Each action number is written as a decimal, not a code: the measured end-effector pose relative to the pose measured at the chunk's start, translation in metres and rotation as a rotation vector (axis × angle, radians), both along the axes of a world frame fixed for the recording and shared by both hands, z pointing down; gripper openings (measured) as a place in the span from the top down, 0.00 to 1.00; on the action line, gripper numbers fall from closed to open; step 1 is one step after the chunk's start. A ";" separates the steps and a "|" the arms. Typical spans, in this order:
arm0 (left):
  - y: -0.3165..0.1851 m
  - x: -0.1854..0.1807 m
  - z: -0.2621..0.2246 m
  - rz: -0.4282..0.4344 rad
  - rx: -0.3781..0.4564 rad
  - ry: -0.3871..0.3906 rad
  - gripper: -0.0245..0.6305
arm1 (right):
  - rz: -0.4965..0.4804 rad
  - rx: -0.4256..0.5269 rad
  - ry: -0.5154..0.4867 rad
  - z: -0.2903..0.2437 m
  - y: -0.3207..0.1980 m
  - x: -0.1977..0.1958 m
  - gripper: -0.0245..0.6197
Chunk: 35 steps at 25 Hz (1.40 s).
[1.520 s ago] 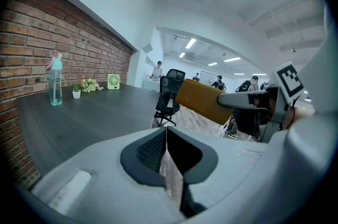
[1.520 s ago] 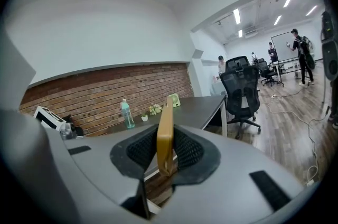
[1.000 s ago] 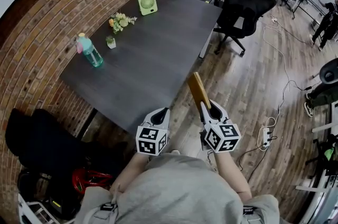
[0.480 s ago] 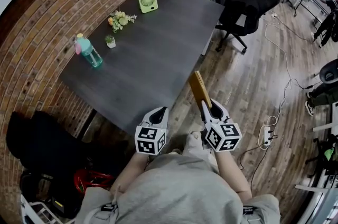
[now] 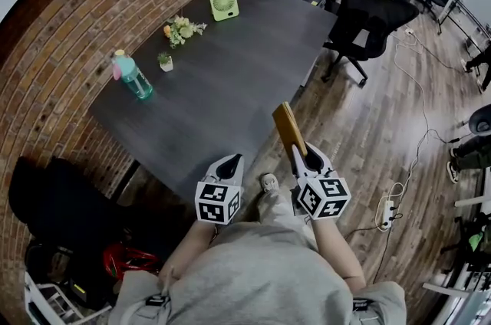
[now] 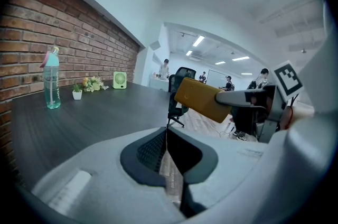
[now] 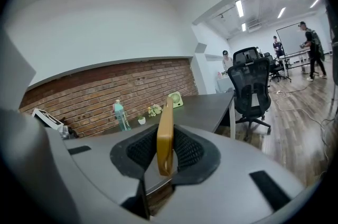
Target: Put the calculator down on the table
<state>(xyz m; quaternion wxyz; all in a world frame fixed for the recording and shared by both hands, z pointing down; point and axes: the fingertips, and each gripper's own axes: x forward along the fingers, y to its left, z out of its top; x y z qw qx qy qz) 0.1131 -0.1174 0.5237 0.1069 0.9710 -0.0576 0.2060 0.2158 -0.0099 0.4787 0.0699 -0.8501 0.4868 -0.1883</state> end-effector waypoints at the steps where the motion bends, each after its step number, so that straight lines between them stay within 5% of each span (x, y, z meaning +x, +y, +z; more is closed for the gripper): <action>1: -0.003 0.004 -0.001 -0.008 0.003 0.000 0.93 | -0.009 0.001 0.002 -0.001 -0.004 0.005 0.83; 17: -0.051 0.060 -0.012 -0.201 0.017 -0.008 0.93 | -0.220 -0.011 0.013 -0.009 -0.078 0.079 0.83; 35: -0.123 0.075 -0.003 -0.437 0.007 -0.015 0.93 | -0.438 -0.027 0.011 0.005 -0.179 0.115 0.83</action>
